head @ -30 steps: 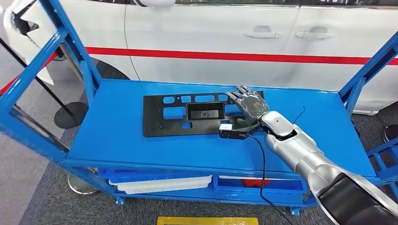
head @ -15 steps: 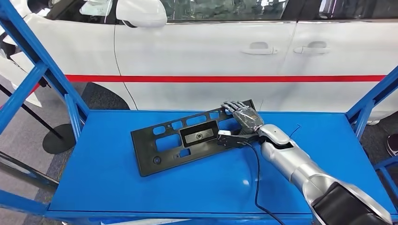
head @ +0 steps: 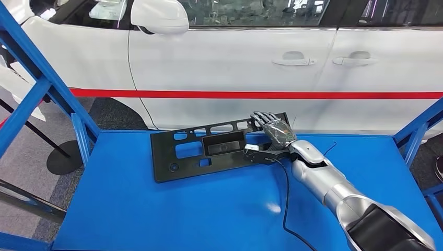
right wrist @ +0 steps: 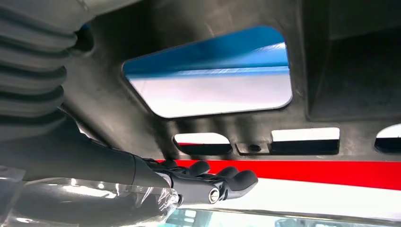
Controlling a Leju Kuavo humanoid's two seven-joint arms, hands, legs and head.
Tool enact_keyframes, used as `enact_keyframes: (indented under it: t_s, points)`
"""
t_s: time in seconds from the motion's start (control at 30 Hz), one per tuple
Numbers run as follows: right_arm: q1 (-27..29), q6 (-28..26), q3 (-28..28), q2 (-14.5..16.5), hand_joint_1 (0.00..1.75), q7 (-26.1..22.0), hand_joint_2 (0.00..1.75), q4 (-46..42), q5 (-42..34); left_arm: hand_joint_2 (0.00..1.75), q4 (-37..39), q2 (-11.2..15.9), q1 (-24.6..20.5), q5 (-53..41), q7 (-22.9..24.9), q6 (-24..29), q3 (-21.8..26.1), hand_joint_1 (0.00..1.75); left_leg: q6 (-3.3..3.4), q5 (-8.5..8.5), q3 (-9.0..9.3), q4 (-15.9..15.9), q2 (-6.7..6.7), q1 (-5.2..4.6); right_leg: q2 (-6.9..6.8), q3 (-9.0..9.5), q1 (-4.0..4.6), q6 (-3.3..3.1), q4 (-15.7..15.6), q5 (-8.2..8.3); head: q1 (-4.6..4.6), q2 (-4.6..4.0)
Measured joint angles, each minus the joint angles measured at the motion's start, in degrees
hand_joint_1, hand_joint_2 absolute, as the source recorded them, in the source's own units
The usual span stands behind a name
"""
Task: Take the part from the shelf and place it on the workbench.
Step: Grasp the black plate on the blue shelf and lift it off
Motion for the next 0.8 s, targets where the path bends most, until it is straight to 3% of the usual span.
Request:
enact_keyframes:
  t_s: [0.03, 0.1, 0.2, 0.23, 0.33, 0.47, 0.7, 0.8]
  points:
    - [-0.5, 0.75, 0.0, -0.04, 0.0, 0.17, 0.0, -0.03, -0.06, 0.0, 0.0, 0.02, 0.04, 0.01, 0.1, -0.02, 0.0, 0.0, -0.11, -0.07, 0.01, 0.0, 0.02, 0.02, 0.04, 0.01, 0.02, -0.03, -0.04, 0.04, 0.0, 0.0]
    - [-1.36, 3.7, -0.15, -0.15, 0.0, 0.07, 0.0, -0.16, -1.85, 0.0, 0.0, 0.02, 0.08, 0.01, 0.28, -0.07, 0.0, 0.0, -0.48, 0.29, 0.05, -0.15, 0.04, 0.15, 0.06, -0.02, 0.17, -0.32, -0.02, 0.1, 0.0, 0.0]
    - [-2.12, 11.52, -1.39, -0.32, 0.0, -0.37, 1.31, -0.89, -8.78, 0.0, 0.0, 0.08, 0.09, -0.02, 0.62, -0.1, 0.0, 0.0, -0.69, 0.52, 0.08, -0.31, 0.02, 0.18, 0.04, -0.07, 0.18, -0.5, 0.0, 0.18, 0.0, 0.0]
    - [-2.21, 13.54, -1.83, -0.4, 0.0, -0.31, 1.31, -1.13, -10.8, 0.0, 0.0, 0.09, 0.11, -0.04, 0.74, -0.08, 0.0, 0.0, -0.73, 0.54, 0.1, -0.32, -0.02, 0.19, 0.0, -0.05, 0.18, -0.52, 0.01, 0.16, 0.0, 0.0]
    - [-2.04, 16.57, -2.33, -0.56, 0.0, 0.06, 0.0, -1.32, -14.73, 0.0, 0.0, 0.1, 0.19, -0.1, 0.97, 0.15, 0.0, 0.0, -0.83, 0.46, 0.13, -0.33, -0.14, 0.25, -0.1, 0.01, 0.22, -0.7, 0.04, 0.02, 0.0, 0.0]
    - [-1.14, 15.88, -2.27, -0.24, 0.0, -0.34, 0.0, -0.39, -17.02, 0.0, 0.0, 0.12, 0.18, -0.11, 1.2, 0.54, 0.0, 0.0, -1.1, 0.09, 0.43, -0.33, -0.12, 0.33, -0.05, 0.3, 0.3, -0.92, 0.03, -0.29, 0.0, 0.0]
    - [0.1, 11.9, -1.25, 0.73, 0.0, -0.61, 0.0, 2.07, -17.43, 0.0, 0.0, 0.16, 0.18, -0.32, 1.79, 1.3, 0.0, 0.0, -1.0, -0.56, 1.56, -0.3, -0.12, 0.4, -0.05, 1.42, 0.25, -0.95, -0.01, -0.86, 0.0, 0.0]
    - [0.03, 11.63, -1.03, 0.82, 0.0, -0.56, 1.31, 2.49, -17.28, 0.0, 0.0, 0.19, 0.15, -0.48, 1.97, 1.36, -0.01, 0.0, -0.98, -0.58, 1.64, -0.27, -0.11, 0.4, -0.04, 1.52, 0.24, -0.93, -0.01, -0.87, 0.0, 0.0]
